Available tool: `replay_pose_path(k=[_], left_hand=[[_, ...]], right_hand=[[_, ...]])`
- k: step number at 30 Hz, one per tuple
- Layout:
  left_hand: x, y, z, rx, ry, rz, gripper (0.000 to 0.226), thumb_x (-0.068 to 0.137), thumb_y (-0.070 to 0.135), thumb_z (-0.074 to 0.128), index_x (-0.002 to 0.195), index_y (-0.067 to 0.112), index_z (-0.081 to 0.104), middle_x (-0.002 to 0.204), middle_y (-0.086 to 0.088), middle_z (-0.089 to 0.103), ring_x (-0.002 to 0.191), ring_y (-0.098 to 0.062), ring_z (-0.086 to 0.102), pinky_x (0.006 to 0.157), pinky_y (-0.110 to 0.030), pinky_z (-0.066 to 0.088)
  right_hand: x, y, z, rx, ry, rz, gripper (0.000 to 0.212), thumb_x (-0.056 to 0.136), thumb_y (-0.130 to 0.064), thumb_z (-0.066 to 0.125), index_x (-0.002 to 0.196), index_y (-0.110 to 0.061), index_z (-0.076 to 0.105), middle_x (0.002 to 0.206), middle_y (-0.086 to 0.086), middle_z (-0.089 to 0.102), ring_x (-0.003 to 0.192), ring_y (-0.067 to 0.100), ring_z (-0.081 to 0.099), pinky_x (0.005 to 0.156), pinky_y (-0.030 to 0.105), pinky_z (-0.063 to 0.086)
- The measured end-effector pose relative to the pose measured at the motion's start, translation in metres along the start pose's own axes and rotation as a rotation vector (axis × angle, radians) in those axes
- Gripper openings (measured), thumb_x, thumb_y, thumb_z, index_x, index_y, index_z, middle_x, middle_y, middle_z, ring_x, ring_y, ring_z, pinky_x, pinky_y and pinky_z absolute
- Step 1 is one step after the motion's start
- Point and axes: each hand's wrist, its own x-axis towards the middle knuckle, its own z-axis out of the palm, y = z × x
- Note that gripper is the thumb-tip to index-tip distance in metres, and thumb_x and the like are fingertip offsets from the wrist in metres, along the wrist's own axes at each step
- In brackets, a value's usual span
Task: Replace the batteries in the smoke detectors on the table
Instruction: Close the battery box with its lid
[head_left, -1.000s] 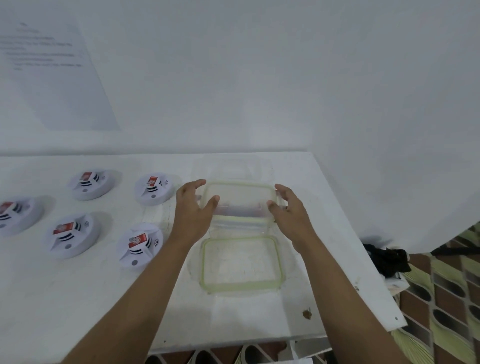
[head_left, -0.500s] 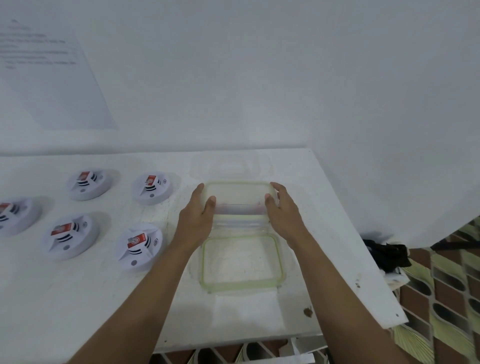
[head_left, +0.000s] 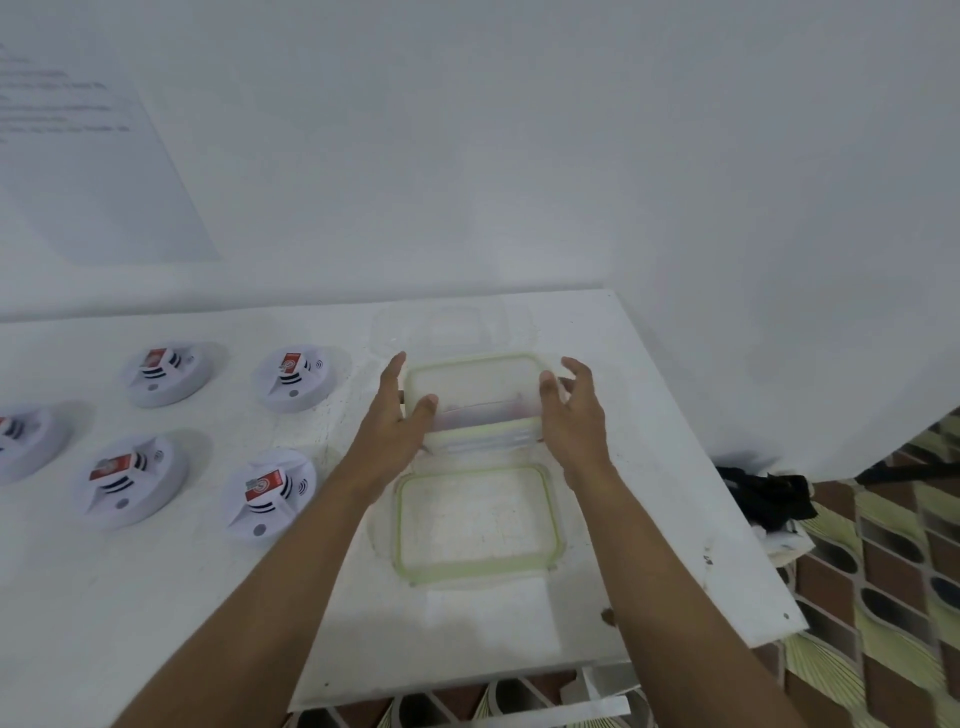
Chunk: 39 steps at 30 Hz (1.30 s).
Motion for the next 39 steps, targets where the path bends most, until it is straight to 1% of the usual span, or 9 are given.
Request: replay_pose_path(k=[4,10,13,16,19,22,25,29,39], left_hand=[[0.002,0.018,0.024,0.007,-0.005,-0.020,0.059,0.089,0.042,0.067,0.138,0.029,0.037,0.125,-0.007,0.052,0.104,-0.019,0.063,0.068,-0.030,0.061],[-0.002,0.049,0.065,0.433,0.031,0.034,0.076,0.060,0.066,0.081,0.097,0.012,0.044,0.092,0.000,0.058,0.077,-0.014,0.060,0.056,-0.025,0.046],[0.008,0.060,0.067,0.404,-0.068,-0.122,0.101,0.053,0.062,0.086,0.124,0.011,0.036,0.115,-0.003,0.054,0.093,-0.019,0.064,0.065,-0.031,0.058],[0.019,0.066,0.067,0.507,-0.148,-0.084,0.125,0.060,0.053,0.086,0.152,0.021,0.008,0.148,-0.011,0.028,0.131,-0.030,0.042,0.102,-0.044,0.046],[0.027,0.070,0.074,0.690,-0.249,0.063,0.106,0.078,0.051,0.072,0.155,0.019,0.009,0.161,-0.005,0.015,0.146,-0.028,0.018,0.115,-0.048,0.025],[0.033,0.069,0.082,0.657,-0.280,0.140,0.077,0.093,0.054,0.053,0.153,0.017,0.022,0.159,-0.003,0.027,0.144,-0.025,0.027,0.114,-0.042,0.026],[0.032,0.066,0.086,0.560,-0.257,0.168,0.065,0.097,0.049,0.049,0.150,0.015,0.032,0.148,0.000,0.044,0.135,-0.021,0.042,0.101,-0.028,0.033],[0.030,0.065,0.086,0.464,-0.210,0.165,0.049,0.098,0.045,0.050,0.139,0.017,0.046,0.112,0.011,0.052,0.105,-0.013,0.054,0.084,-0.025,0.037],[0.026,0.065,0.087,0.439,-0.191,0.124,0.046,0.100,0.045,0.047,0.138,0.019,0.046,0.112,0.008,0.056,0.100,-0.014,0.055,0.081,-0.026,0.038]], right_hand=[[0.002,0.005,-0.015,0.166,0.170,0.090,0.048,0.101,-0.037,0.055,0.144,-0.021,0.039,0.147,-0.002,0.047,0.124,0.017,0.050,0.101,0.033,0.043],[0.010,0.011,-0.035,0.237,0.166,0.136,0.060,0.102,-0.034,0.054,0.154,-0.022,0.027,0.155,0.002,0.038,0.124,0.014,0.043,0.096,0.025,0.032],[0.016,0.010,-0.038,0.218,0.110,0.133,0.058,0.106,-0.030,0.044,0.157,-0.021,0.019,0.154,0.006,0.041,0.126,0.019,0.045,0.097,0.026,0.032],[0.016,0.010,-0.038,0.172,0.086,0.106,0.056,0.108,-0.024,0.039,0.157,-0.017,0.015,0.126,-0.001,0.061,0.103,0.007,0.056,0.094,0.021,0.039],[0.018,0.012,-0.038,0.151,0.086,0.076,0.050,0.108,-0.020,0.036,0.155,-0.013,0.018,0.095,-0.020,0.055,0.088,-0.009,0.054,0.074,0.006,0.041],[0.022,0.017,-0.035,0.110,0.099,0.046,0.048,0.108,-0.021,0.036,0.152,-0.012,0.022,0.113,-0.009,0.056,0.118,0.017,0.057,0.093,0.022,0.042],[0.026,0.021,-0.033,0.082,0.106,0.030,0.046,0.107,-0.021,0.037,0.150,-0.012,0.026,0.125,-0.002,0.052,0.123,0.022,0.053,0.102,0.032,0.043],[0.030,0.022,-0.031,0.058,0.138,0.011,0.042,0.106,-0.019,0.037,0.147,-0.009,0.030,0.116,-0.005,0.054,0.118,0.021,0.055,0.104,0.036,0.045],[0.030,0.019,-0.030,0.054,0.131,0.035,0.043,0.107,-0.021,0.036,0.148,-0.010,0.030,0.122,0.000,0.053,0.122,0.027,0.055,0.097,0.031,0.043]])
